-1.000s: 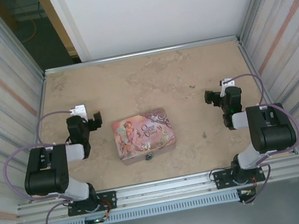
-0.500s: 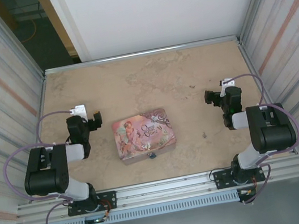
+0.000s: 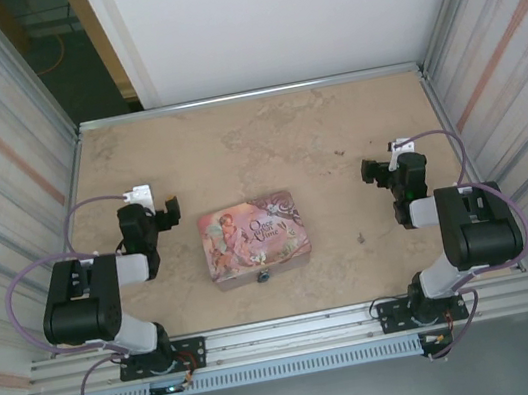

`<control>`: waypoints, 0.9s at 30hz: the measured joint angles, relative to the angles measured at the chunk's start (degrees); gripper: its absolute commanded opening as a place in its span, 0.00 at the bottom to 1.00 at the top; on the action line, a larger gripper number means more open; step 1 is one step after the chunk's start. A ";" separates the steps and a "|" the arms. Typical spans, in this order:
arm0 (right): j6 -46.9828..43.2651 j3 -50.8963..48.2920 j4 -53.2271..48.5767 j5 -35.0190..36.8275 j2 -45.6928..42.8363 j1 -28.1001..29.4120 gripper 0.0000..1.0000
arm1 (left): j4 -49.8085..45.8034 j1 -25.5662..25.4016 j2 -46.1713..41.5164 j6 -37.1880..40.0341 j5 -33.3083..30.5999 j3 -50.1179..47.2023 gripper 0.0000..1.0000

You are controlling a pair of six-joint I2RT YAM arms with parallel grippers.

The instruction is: Unlock the padlock with the key

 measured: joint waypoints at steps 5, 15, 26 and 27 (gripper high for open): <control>0.02 0.13 -1.68 0.09 -0.81 -0.02 0.99 | -1.29 0.00 -1.33 0.02 -0.02 0.00 0.99; 2.91 1.62 -14.14 -0.44 -13.53 -0.79 0.99 | -13.75 0.00 -21.38 -1.86 -1.51 0.59 0.99; 9.40 10.45 -39.47 -10.88 -27.41 -0.66 0.99 | -39.32 0.00 -37.92 -20.33 -0.17 4.96 0.99; 9.94 11.06 -41.83 -12.13 -28.63 -0.52 0.99 | -42.32 0.00 -38.99 -22.38 0.52 5.29 0.99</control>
